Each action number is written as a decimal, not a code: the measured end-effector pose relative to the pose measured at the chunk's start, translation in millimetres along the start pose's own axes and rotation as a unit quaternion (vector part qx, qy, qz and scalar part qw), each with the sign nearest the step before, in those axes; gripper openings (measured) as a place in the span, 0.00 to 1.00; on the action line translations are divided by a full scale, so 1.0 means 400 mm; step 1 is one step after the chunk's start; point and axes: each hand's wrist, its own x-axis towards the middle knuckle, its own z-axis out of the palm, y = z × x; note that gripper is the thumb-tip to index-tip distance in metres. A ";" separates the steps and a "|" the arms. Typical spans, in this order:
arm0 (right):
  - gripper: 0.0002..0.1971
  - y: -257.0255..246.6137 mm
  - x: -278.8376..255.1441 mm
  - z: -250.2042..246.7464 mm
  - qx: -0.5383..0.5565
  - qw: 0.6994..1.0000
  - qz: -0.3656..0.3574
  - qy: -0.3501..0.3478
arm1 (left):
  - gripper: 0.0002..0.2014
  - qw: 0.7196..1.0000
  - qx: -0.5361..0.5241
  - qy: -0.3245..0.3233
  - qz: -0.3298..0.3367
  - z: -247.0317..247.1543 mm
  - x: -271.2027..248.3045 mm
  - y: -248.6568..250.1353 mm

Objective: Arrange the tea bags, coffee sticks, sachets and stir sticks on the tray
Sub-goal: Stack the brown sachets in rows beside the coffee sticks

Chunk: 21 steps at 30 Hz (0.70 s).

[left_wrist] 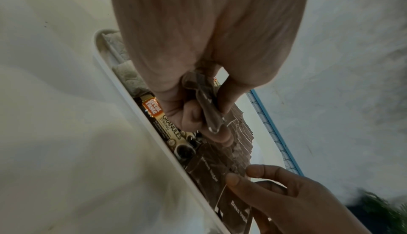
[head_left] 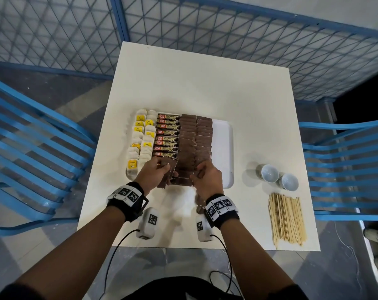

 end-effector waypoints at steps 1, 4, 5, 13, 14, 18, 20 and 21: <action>0.15 0.002 0.001 -0.001 -0.007 1.000 -0.001 -0.006 | 0.08 1.000 0.001 0.001 0.001 0.001 0.001 -0.001; 0.18 0.006 -0.001 0.000 -0.030 0.999 -0.001 -0.026 | 0.07 1.000 -0.002 0.007 -0.001 0.004 0.002 0.001; 0.18 0.008 0.000 0.001 -0.035 0.999 -0.002 -0.027 | 0.07 1.000 -0.002 0.008 0.001 0.005 0.001 0.002; 0.12 0.001 0.007 -0.012 -0.012 1.000 -0.007 -0.011 | 0.06 1.000 -0.001 0.003 0.023 0.010 -0.002 0.008; 0.10 -0.006 0.008 -0.015 0.008 1.000 -0.012 -0.009 | 0.05 0.999 0.004 -0.001 0.033 0.012 -0.001 0.007; 0.07 -0.054 0.025 -0.027 0.080 0.995 -0.049 -0.038 | 0.05 0.997 0.012 -0.028 0.064 0.013 -0.004 0.011; 0.10 -0.079 0.037 -0.035 0.090 0.989 -0.069 -0.094 | 0.09 0.996 0.015 -0.065 0.062 0.014 -0.006 0.018; 0.11 -0.087 0.042 -0.038 0.085 0.987 -0.079 -0.114 | 0.11 0.995 0.022 -0.076 0.054 0.015 -0.006 0.020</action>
